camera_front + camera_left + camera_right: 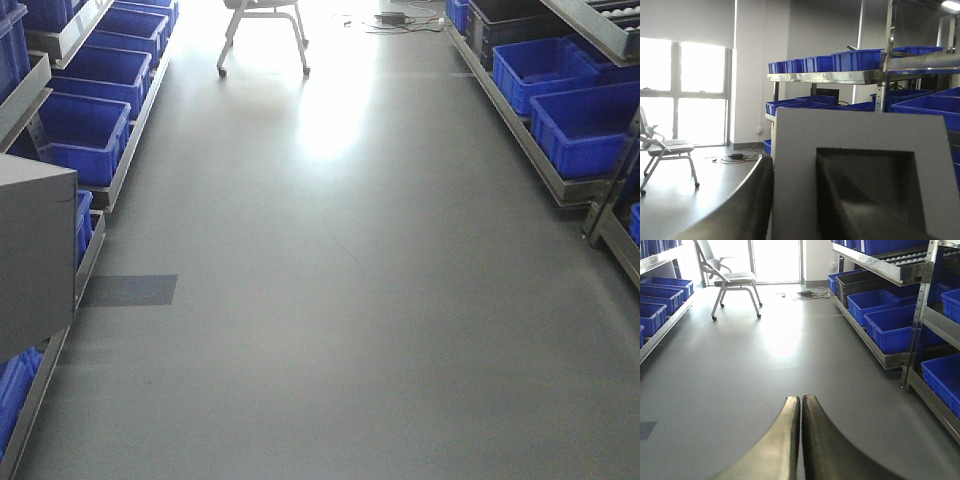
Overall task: Sort gray base to blue bin
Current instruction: 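Drive down the aisle between shelves of blue bins, then turn the base to face the rack with two large blue bins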
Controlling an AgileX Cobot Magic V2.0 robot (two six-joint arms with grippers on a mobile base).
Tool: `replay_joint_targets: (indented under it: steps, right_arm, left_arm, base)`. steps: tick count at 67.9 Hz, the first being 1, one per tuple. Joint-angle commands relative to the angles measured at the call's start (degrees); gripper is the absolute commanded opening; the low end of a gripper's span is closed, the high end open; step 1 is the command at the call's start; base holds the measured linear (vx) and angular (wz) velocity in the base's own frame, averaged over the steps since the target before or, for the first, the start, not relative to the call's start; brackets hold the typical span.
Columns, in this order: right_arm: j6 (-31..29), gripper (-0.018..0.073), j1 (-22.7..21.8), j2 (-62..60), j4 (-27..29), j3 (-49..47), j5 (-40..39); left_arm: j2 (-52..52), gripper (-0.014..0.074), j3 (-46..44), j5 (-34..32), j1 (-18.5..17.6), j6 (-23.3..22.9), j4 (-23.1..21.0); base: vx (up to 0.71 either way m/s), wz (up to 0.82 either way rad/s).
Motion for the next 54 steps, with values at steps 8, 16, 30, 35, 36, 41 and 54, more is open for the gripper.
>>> replay_joint_targets:
  steps: [8,16,30,35,36,41,54]
  right_arm:
    - [-0.7,-0.0005,-0.3,1.0,-0.4,0.1,-4.2]
    - [-0.7,-0.0005,-0.3,1.0,-0.4,0.1,-4.2]
    - [-0.7,-0.0005,-0.3,1.0,-0.4,0.1,-4.2]
    - [-0.7,-0.0005,-0.3,1.0,-0.4,0.1,-4.2]
    - [-0.7,-0.0005,-0.3,1.0,-0.4,0.1,-4.2]
    - [-0.7,-0.0005,-0.3,1.0,-0.4,0.1,-4.2]
    - [-0.7,-0.0005,-0.3,1.0,-0.4,0.1,-4.2]
  left_arm:
    - [0.4,0.0004,-1.7,-5.5,-0.3,-0.3,-0.8]
    - [0.4,0.0004,-1.7,-5.5,-0.3,-0.3,-0.8]
    - [0.4,0.0004,-1.7,-5.5,-0.3,-0.3,-0.8]
    - [0.4,0.0004,-1.7,-5.5,-0.3,-0.3,-0.8]
    - [0.4,0.0004,-1.7,-5.5,-0.3,-0.3,-0.8]
    - [0.4,0.0004,-1.7,-5.5,-0.3,-0.3,-0.8]
    - [0.4,0.0004,-1.7,-5.5,-0.3,-0.3,-0.8]
  base:
    - [0.43,0.09]
    - [0.41,0.08]
    - [0.4,0.07]
    - [0.38,0.09]
    - [0.36,0.11]
    - [0.36,0.14]
    - [0.35,0.27]
